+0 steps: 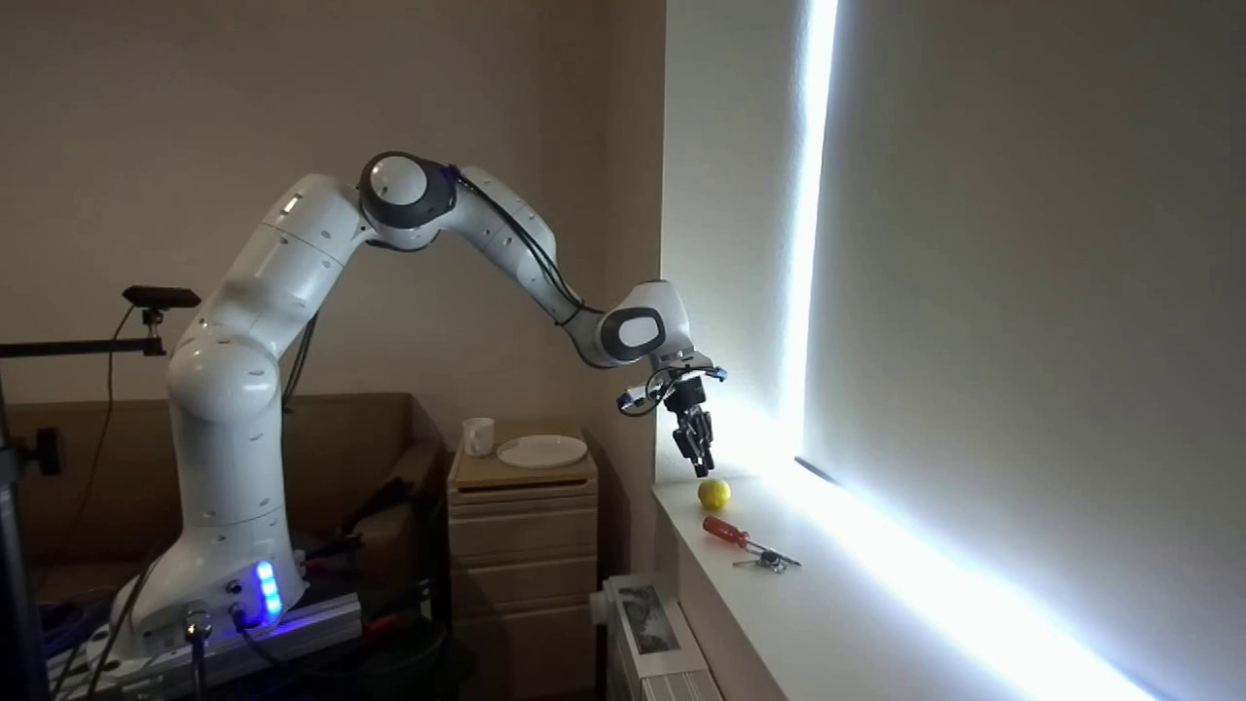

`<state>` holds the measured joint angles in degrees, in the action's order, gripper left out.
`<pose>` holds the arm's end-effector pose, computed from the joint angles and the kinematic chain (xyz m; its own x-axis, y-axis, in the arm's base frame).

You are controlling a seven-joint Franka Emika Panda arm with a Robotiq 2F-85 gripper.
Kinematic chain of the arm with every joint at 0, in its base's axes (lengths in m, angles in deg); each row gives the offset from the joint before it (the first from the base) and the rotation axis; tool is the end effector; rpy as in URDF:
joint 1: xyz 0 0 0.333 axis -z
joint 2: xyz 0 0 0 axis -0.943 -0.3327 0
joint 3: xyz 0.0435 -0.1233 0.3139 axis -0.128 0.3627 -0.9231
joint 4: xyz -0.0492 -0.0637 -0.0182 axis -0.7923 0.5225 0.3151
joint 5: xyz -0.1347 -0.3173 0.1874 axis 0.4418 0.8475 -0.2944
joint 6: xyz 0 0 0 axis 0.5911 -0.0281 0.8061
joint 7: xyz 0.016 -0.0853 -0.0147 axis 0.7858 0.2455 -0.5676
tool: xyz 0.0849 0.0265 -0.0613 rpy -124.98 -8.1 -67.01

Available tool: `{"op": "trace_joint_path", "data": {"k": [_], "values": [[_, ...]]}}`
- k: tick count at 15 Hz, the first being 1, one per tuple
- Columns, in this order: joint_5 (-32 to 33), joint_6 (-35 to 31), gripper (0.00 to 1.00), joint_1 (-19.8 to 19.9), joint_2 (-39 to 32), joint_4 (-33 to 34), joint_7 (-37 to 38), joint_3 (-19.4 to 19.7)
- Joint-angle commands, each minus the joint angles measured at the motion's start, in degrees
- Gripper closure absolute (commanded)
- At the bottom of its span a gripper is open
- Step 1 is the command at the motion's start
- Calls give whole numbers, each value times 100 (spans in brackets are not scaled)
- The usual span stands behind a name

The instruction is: Remove the keys from the nightstand and put them on the windowsill then place the keys back on the nightstand

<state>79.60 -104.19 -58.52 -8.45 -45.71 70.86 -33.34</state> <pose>0.5861 -0.3557 0.3034 0.2153 -0.9207 0.3254 -0.9706 -0.2384 -0.0325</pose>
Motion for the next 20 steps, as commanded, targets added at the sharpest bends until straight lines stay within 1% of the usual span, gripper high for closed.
{"op": "trace_joint_path", "data": {"k": [1,2,3,4,6,8,10,12,14,16,19,20], "values": [[-194,543,34,333,-810,1002,-56,107],[-371,768,27,644,-1093,1354,-343,-12],[-457,912,20,824,-1299,1598,-499,-49],[-628,1209,12,1053,-1555,1967,-685,-130],[-944,1526,1,1512,-2026,2556,-1136,-273],[-1084,1776,0,1842,-2454,3151,-1562,-300],[-1223,2136,0,2023,-2829,3735,-1778,-391],[-1283,2438,0,2257,-3178,4349,-1827,-599],[-1444,2609,0,2383,-3319,4691,-1853,-815],[-1579,2564,0,2344,-3459,4899,-1821,-834],[-1526,2567,0,2248,-3653,5211,-1725,-817],[-1452,2369,0,2204,-3399,4768,-1664,-786]]}}
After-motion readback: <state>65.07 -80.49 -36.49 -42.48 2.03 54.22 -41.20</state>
